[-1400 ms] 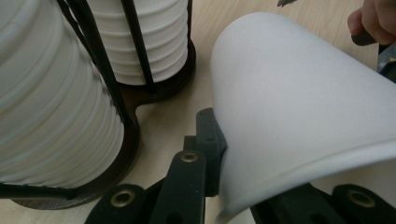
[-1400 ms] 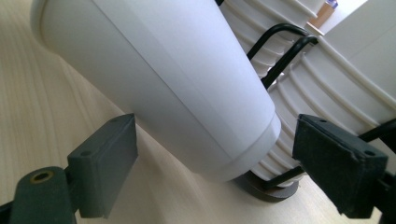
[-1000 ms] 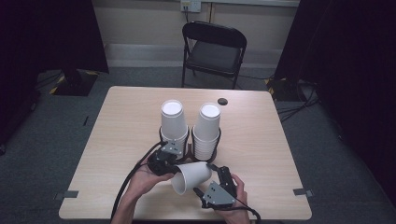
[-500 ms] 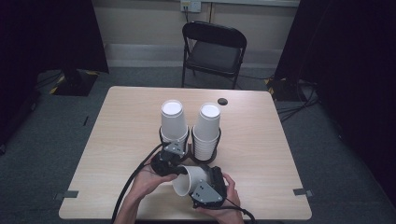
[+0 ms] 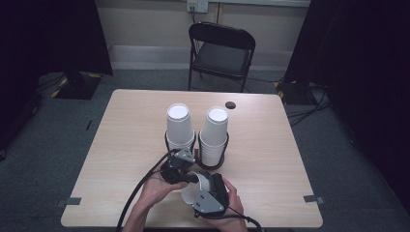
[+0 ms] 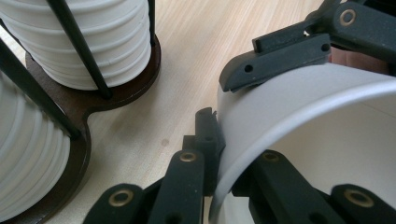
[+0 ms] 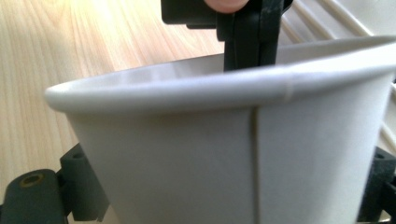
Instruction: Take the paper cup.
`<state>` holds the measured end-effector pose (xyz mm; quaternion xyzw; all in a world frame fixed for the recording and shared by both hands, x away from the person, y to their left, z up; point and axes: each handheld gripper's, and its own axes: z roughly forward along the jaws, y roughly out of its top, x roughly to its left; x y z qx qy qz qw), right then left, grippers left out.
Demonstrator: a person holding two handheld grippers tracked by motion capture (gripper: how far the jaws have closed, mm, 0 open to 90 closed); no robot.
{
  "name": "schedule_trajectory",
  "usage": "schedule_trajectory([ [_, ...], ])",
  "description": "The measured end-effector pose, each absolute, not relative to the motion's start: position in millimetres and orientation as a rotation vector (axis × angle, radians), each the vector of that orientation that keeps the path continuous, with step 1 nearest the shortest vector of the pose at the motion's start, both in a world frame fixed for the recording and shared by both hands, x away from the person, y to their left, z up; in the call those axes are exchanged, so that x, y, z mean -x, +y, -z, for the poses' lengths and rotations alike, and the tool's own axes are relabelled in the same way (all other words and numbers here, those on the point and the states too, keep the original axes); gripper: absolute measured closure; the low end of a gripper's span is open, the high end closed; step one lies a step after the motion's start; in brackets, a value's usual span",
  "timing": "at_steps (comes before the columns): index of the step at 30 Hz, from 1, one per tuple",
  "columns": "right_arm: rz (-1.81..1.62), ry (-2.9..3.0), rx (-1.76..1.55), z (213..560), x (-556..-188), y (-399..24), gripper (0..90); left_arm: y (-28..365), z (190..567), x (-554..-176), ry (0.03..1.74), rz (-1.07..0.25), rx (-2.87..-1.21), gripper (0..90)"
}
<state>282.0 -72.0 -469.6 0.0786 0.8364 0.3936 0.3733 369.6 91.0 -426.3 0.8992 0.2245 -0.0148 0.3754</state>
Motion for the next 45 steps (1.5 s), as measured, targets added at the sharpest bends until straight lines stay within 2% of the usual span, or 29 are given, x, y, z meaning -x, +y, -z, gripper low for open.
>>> schedule_trajectory([
  [17, -1.001, 2.117, -0.18, 464.8, -285.0, -66.5, 9.3, 89.5, 429.5, -370.6, 0.651, 0.023, -2.255, 83.8],
  [26, -1.071, 2.082, -0.247, 462.7, -287.7, -70.8, 10.6, 93.1, 431.7, -369.0, 0.659, 0.005, -2.167, 82.6],
  [31, -1.086, 2.067, -0.285, 461.5, -289.2, -75.6, 10.7, 94.4, 434.4, -368.4, 0.671, -0.006, -2.129, 78.6],
  [34, -1.098, 2.065, -0.322, 462.1, -290.4, -80.1, 10.8, 96.4, 433.9, -367.7, 0.665, -0.017, -2.116, 70.7],
  [37, -1.112, 2.065, -0.372, 465.3, -292.8, -85.5, 10.8, 99.3, 429.2, -362.5, 0.628, -0.093, -2.081, 62.2],
  [45, -1.198, 2.044, -0.475, 466.5, -298.4, -98.8, 10.8, 107.1, 429.6, -357.2, 0.592, -0.148, -1.974, 51.0],
])
